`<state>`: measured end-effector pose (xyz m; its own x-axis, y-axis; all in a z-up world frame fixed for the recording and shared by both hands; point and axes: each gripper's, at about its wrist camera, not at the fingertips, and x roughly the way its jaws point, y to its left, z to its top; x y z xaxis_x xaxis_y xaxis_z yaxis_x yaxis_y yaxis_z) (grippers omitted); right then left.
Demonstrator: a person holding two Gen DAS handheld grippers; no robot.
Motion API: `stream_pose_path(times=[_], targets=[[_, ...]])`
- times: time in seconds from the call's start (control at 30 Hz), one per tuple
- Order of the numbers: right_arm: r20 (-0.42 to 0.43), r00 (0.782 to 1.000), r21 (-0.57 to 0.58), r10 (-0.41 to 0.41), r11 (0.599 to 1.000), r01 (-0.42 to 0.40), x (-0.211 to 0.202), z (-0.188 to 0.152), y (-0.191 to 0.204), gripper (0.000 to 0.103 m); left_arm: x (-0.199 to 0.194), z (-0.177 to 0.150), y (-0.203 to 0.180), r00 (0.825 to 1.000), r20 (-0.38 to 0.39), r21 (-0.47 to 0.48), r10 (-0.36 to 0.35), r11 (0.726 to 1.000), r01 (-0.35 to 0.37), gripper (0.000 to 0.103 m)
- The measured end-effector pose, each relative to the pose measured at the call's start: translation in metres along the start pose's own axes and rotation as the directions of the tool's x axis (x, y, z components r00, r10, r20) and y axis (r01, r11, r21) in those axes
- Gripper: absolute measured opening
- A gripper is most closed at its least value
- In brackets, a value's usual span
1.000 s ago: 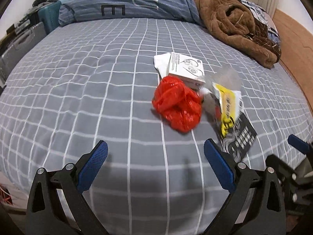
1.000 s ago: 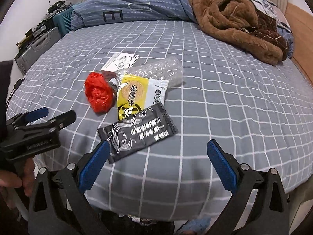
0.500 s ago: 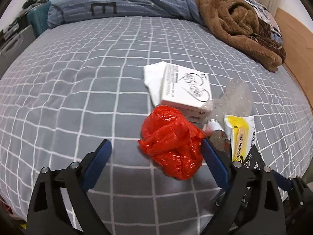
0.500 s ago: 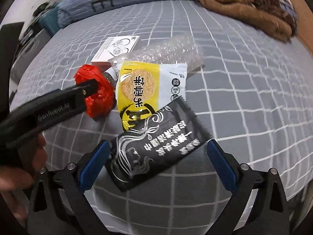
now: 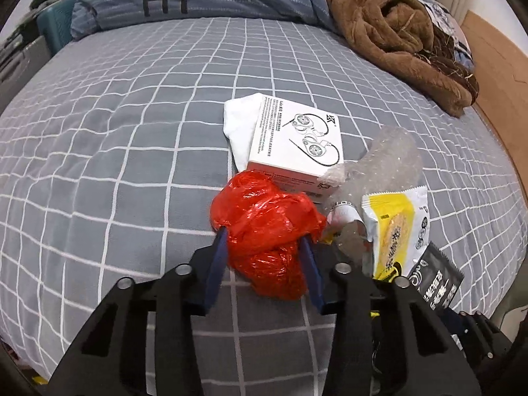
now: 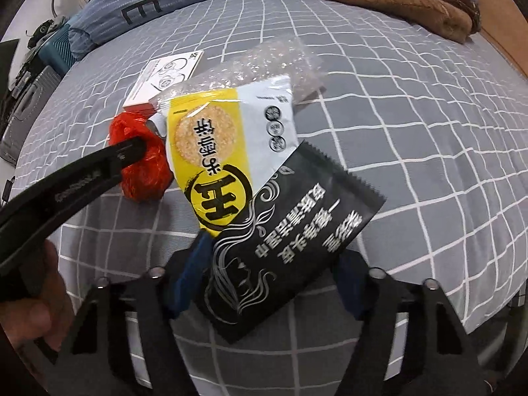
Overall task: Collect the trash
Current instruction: 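Grasp the black wet-wipe packet with the right tool while the left tool grasps the red plastic bag, then carry the black packet and red bag with both tools over the floor bin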
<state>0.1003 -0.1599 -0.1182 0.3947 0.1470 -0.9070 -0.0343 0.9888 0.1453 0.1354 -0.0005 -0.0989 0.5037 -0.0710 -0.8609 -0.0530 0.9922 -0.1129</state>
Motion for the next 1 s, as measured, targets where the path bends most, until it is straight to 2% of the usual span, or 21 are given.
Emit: stream_pose_path(times=[0.07,0.27,0.47,0.87,1.0], targets=[[0.005,1.000,-0.007,0.001,1.000,-0.001,-0.002,-0.003,-0.003,0.049,-0.005,-0.003,0.001,1.000,0.007,-0.011,0.000,1.000,0.000,0.037],[0.004,1.000,0.002,0.018,1.000,-0.018,-0.005,-0.005,-0.012,0.027,-0.015,-0.011,0.003,1.000,0.024,-0.018,0.012,1.000,-0.012,0.033],[-0.004,0.999,-0.005,0.054,0.999,-0.054,-0.010,-0.004,-0.022,0.008,-0.023,-0.018,0.006,0.999,0.033,-0.031,0.013,0.999,-0.012,0.030],[0.041,0.987,-0.051,0.158,0.986,-0.156,-0.042,-0.009,-0.031,0.003,-0.051,-0.031,0.007,0.999,0.054,-0.036,-0.001,0.999,0.003,0.027],[0.057,0.986,-0.079,0.154,0.986,-0.149,-0.050,-0.014,-0.030,0.003,-0.061,-0.035,0.005,0.998,0.061,-0.040,-0.005,0.999,0.007,0.027]])
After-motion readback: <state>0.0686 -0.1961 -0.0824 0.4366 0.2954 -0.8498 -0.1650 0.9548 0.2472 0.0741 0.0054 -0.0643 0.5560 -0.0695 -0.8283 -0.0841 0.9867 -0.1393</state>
